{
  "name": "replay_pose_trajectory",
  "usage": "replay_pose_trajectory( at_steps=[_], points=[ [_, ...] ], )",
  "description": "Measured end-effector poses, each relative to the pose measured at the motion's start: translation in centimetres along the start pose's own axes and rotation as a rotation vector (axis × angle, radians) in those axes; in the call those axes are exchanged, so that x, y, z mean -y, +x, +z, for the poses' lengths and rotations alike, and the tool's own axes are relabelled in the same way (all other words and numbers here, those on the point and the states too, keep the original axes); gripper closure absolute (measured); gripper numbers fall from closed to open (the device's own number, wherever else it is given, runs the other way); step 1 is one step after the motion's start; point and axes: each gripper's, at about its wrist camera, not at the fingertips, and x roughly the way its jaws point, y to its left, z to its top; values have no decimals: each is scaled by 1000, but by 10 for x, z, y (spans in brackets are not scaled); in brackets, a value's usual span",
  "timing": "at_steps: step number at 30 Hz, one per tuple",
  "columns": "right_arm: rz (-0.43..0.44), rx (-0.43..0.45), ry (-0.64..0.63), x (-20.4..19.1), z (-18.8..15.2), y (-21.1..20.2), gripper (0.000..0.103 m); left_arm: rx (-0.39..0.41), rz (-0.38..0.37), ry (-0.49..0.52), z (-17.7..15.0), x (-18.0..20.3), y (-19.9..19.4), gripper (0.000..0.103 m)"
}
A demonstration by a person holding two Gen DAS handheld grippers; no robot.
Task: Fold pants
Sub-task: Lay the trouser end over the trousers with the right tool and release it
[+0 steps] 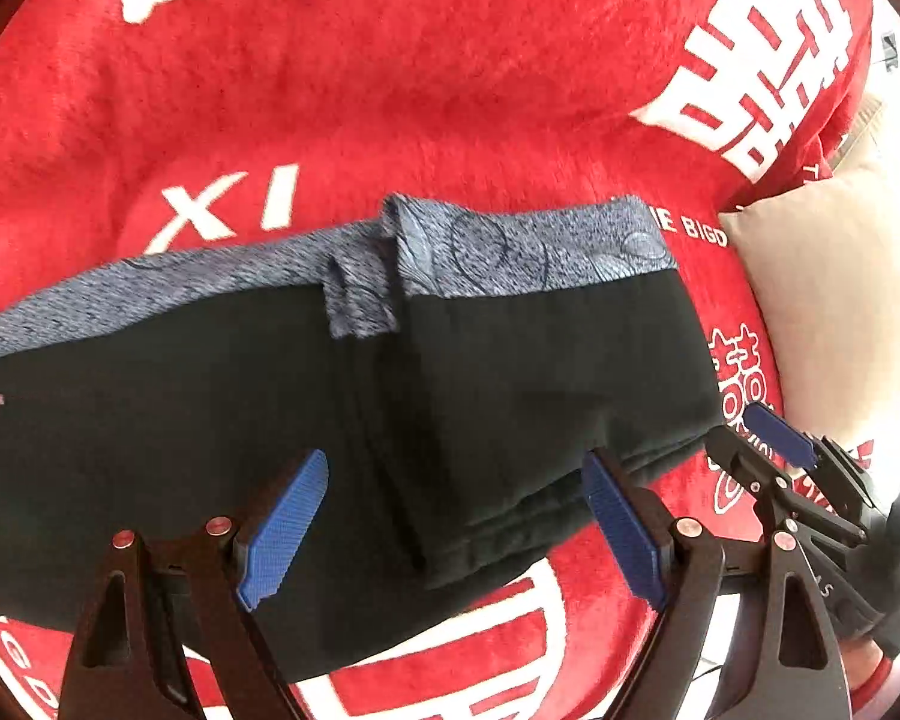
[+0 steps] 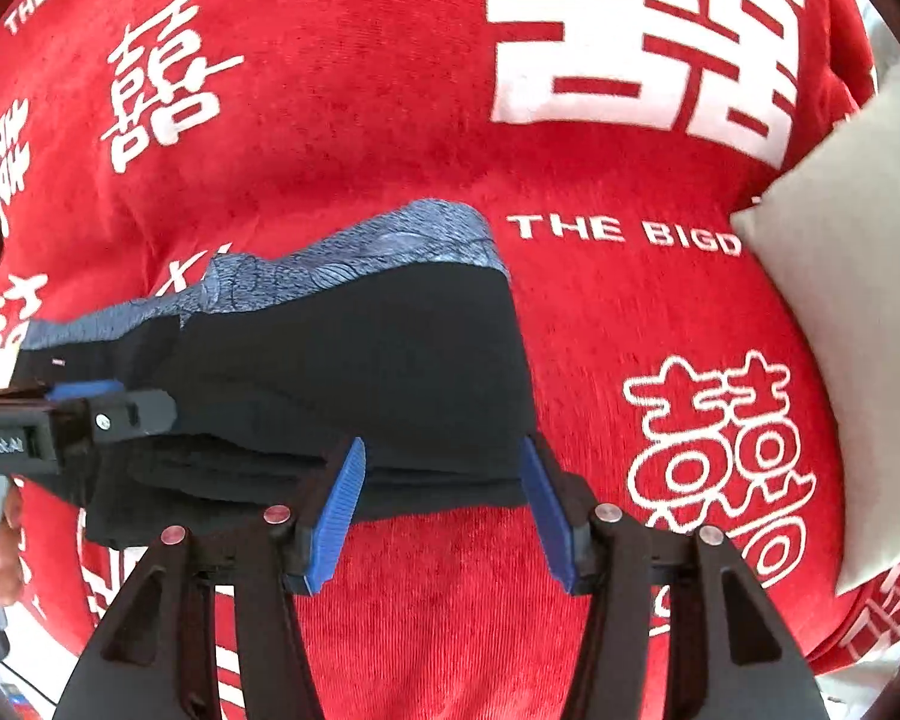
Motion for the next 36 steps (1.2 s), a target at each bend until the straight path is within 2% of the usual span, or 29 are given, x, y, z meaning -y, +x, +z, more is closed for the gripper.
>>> replay_pose_trajectory(
  at_steps=[2,3,4,8,9,10,12,15,17,21,28,33,36],
  points=[
    [11,-3,5,2,-2,-1,45,2,2,-2,0,5,1,15],
    [19,-7,7,3,-2,2,45,6,-2,-1,0,8,0,24],
    [24,-11,12,4,-3,1,45,4,-11,6,1,11,1,41],
    [37,-14,37,12,-2,1,49,-46,-22,40,1,23,8,59],
    [39,-16,44,15,-1,0,51,-62,-25,48,0,25,9,78],
    [43,-21,53,18,0,0,53,-79,-38,42,0,25,11,85],
    [60,-28,64,21,2,-3,57,-78,-38,40,-2,25,7,92],
    [69,-24,55,23,2,-8,57,-77,48,87,-18,19,3,94],
    [72,-38,47,22,1,-4,57,-120,86,62,-32,5,13,102],
    [76,-45,46,24,7,4,57,-90,56,2,-38,-8,10,102],
    [68,-21,23,28,48,13,57,-68,83,-13,-33,-2,10,102],
    [78,-26,-17,23,77,29,57,14,186,-16,-26,-2,-16,102],
    [94,-94,-58,10,75,53,57,58,201,9,-17,9,-27,102]
  ],
)
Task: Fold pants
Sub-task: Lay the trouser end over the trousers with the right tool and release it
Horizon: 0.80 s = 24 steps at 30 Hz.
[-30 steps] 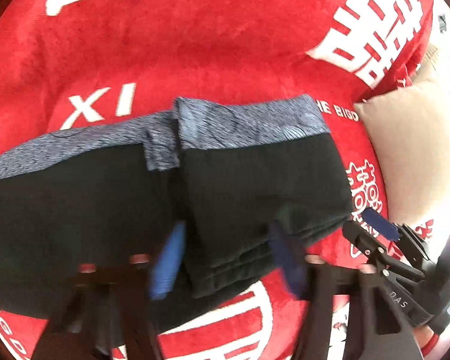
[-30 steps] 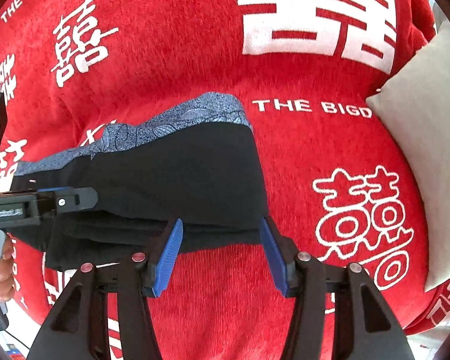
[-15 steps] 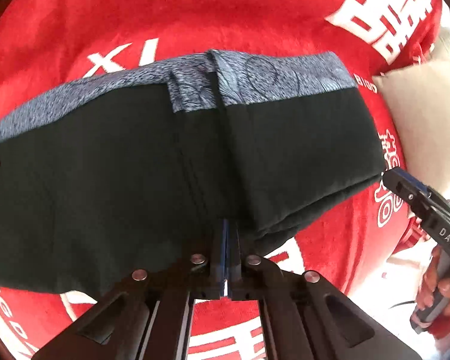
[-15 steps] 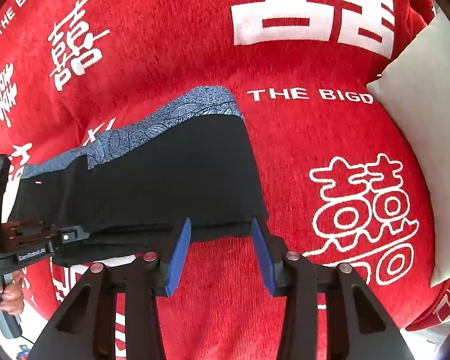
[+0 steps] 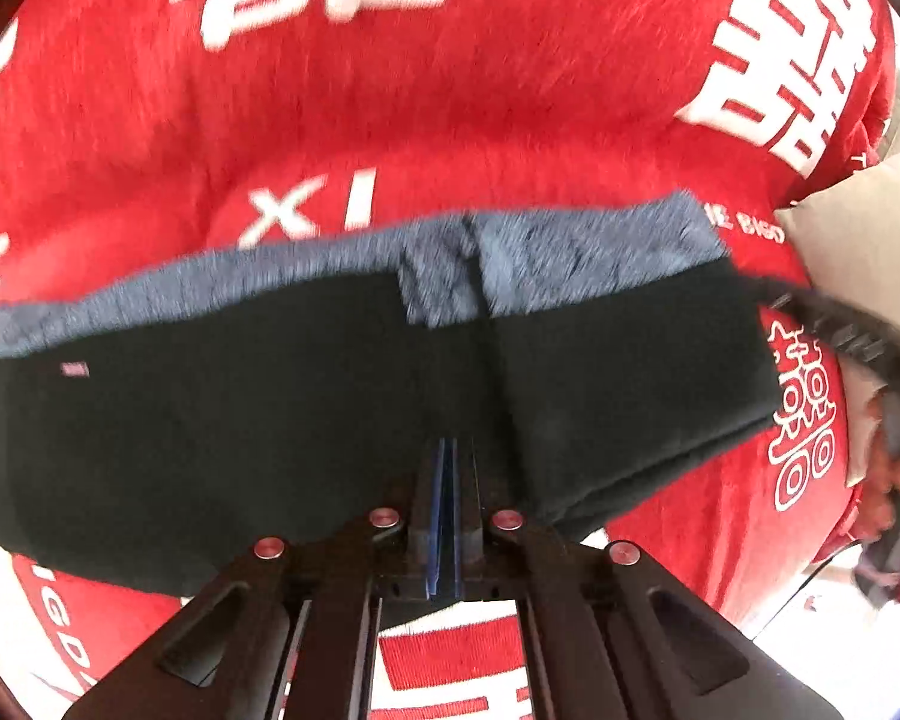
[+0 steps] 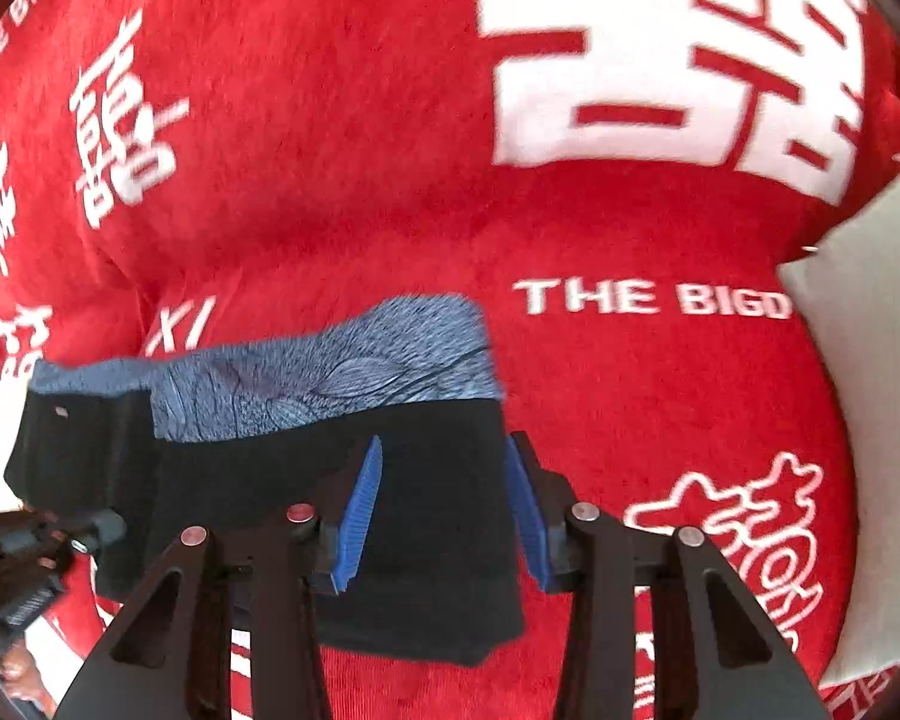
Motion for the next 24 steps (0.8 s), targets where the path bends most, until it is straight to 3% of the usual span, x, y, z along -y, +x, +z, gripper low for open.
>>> replay_pose_trajectory(
  at_steps=[5,13,24],
  points=[
    [-61,-21,-96,-23,-10,19,52,25,-17,53,19,30,6,102],
    [-18,-36,-83,-18,-9,19,52,-6,24,89,14,57,46,102],
    [14,-30,-56,-11,-9,16,52,11,46,107,14,62,47,102]
  ],
)
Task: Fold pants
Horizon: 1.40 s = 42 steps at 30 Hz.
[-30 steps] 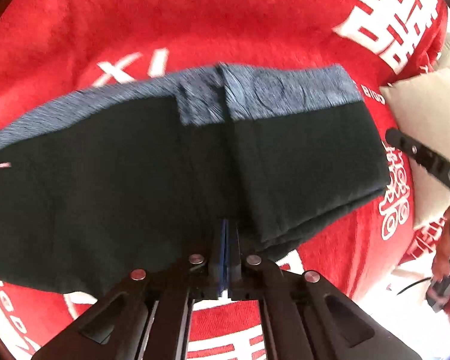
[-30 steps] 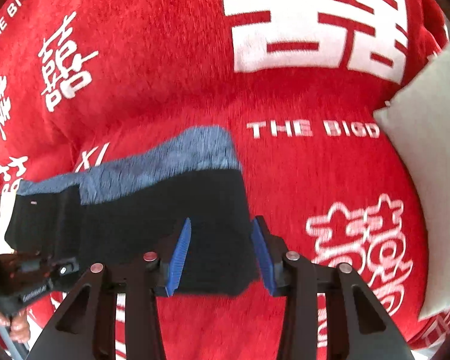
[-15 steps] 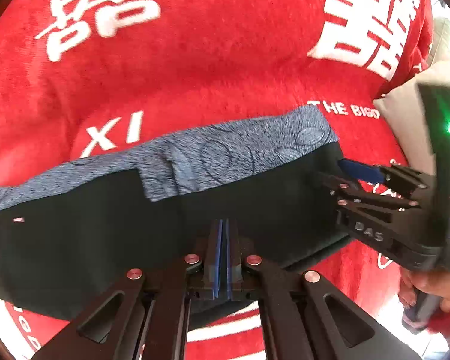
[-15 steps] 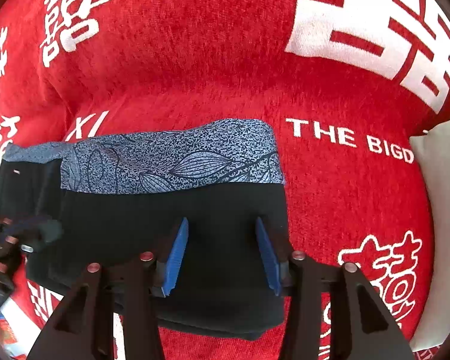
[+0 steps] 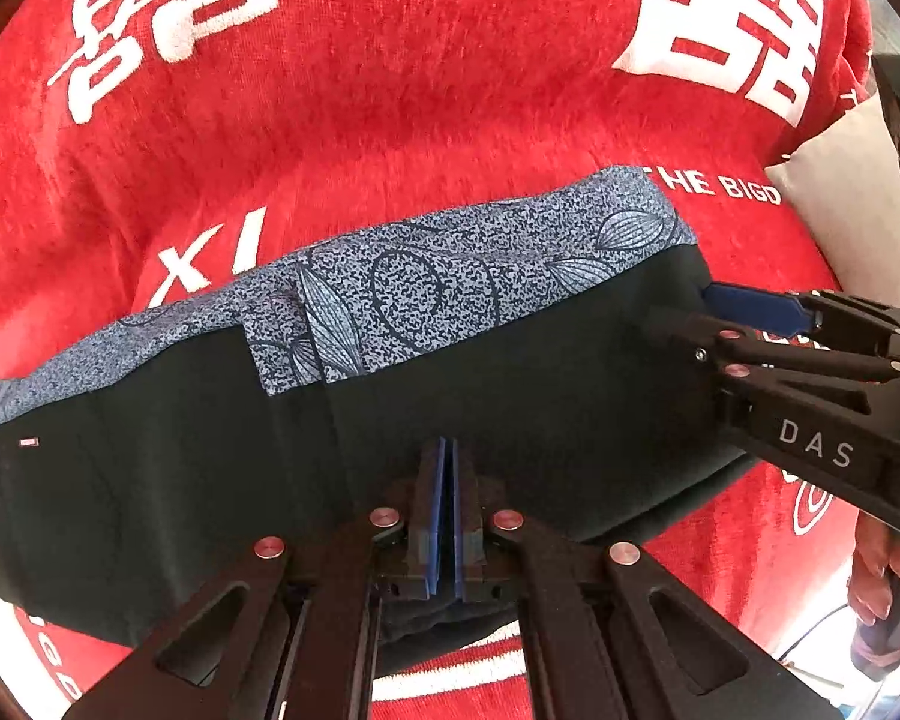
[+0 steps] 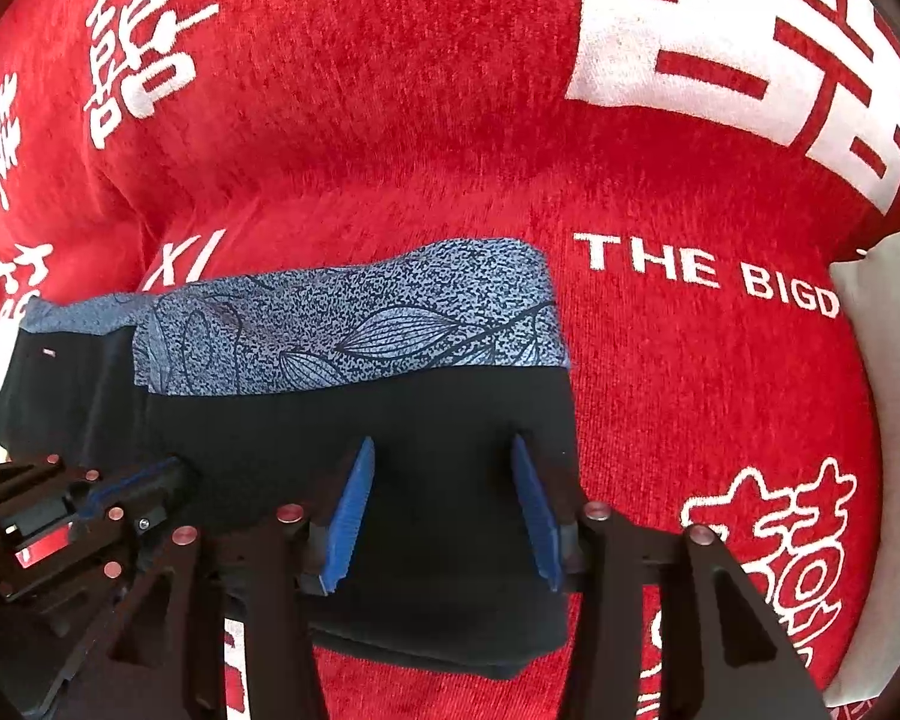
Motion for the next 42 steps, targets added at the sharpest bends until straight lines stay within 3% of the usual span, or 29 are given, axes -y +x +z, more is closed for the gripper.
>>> replay_pose_trajectory(
  at_steps=[7,8,10,11,13,21,26,33,38,42],
  points=[
    [17,12,20,6,-5,-11,52,3,24,-7,0,3,-1,99],
    [23,20,36,9,-7,-15,51,5,28,-10,0,3,-2,89],
    [35,29,65,15,-11,-22,51,21,48,-31,-2,2,-5,5],
    [38,33,79,18,-14,-25,51,46,66,-38,-3,2,-9,1],
    [46,39,105,26,-21,-32,51,57,55,-31,-3,4,-13,1],
    [81,47,174,45,-32,-52,51,-16,75,-100,-13,-7,10,1],
    [129,58,182,41,-26,-52,51,-45,-17,-222,-26,-30,26,1],
    [141,-14,157,23,-25,-12,44,-6,-6,-204,-35,-29,24,1],
    [161,-27,161,25,-24,-8,40,24,8,-222,-41,-27,24,1],
    [123,-25,127,17,-25,-10,39,16,-7,-214,-39,-28,22,1]
  ],
)
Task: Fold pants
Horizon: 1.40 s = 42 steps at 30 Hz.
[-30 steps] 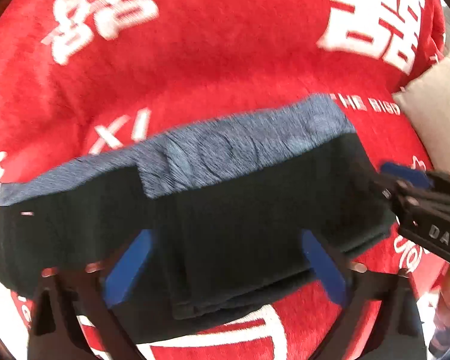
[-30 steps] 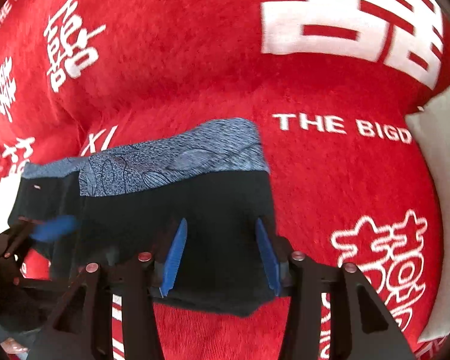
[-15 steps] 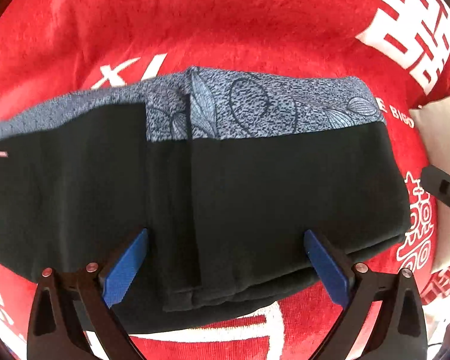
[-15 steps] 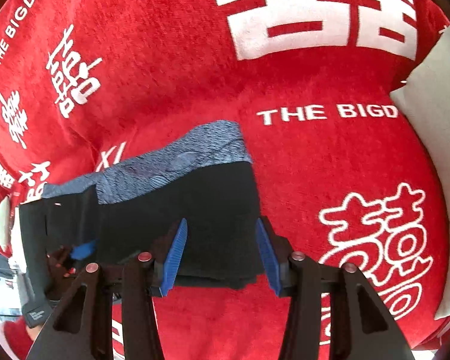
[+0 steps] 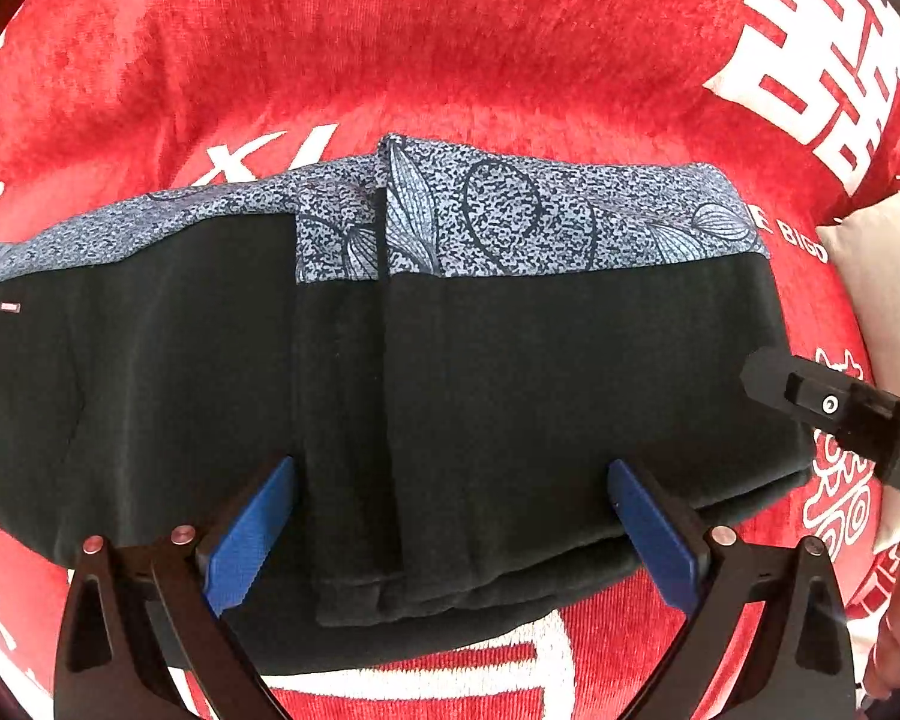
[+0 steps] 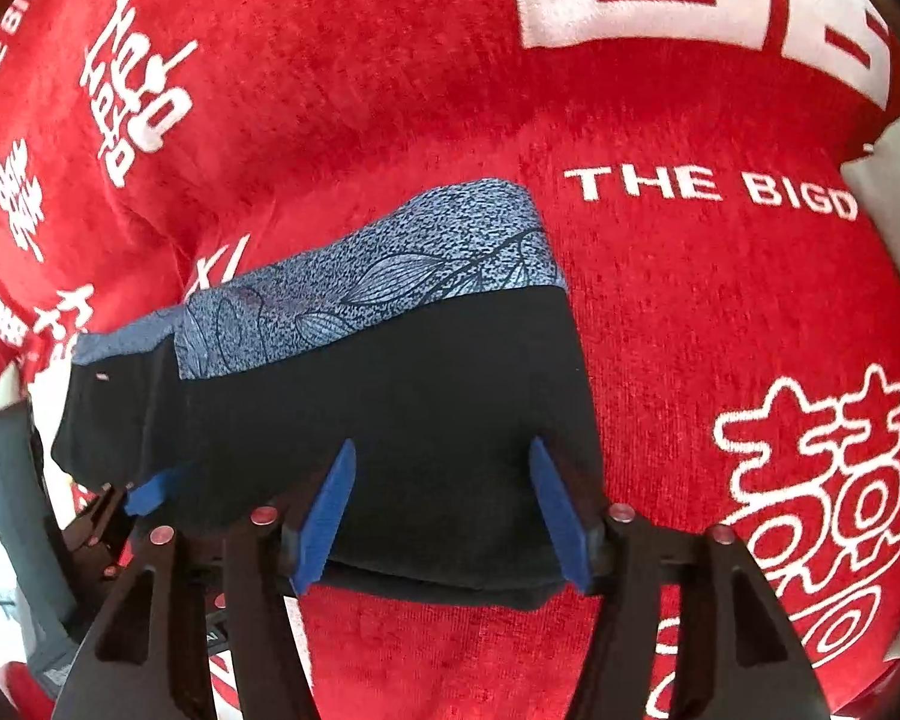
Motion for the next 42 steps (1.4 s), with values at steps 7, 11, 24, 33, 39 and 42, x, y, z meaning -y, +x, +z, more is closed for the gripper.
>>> replay_pose_trajectory(
  at_steps=[7,11,24,33,39,42],
  points=[
    [-70,4,36,-15,-9,-13,37,-48,8,-72,-1,-32,-28,1],
    [-98,6,19,-35,-20,-18,37,-39,68,-68,-11,-58,-48,1],
    [-67,-65,-168,-154,-30,17,35,-31,71,-234,-41,-155,-75,1],
    [-145,-130,-245,-184,-44,49,29,-9,65,-331,-53,-209,-84,1],
    [-189,-143,-292,-195,-49,60,24,43,8,-435,-60,-251,-89,1],
    [-206,-147,-323,-199,-51,65,19,69,-22,-490,-64,-274,-90,1]
  ],
)
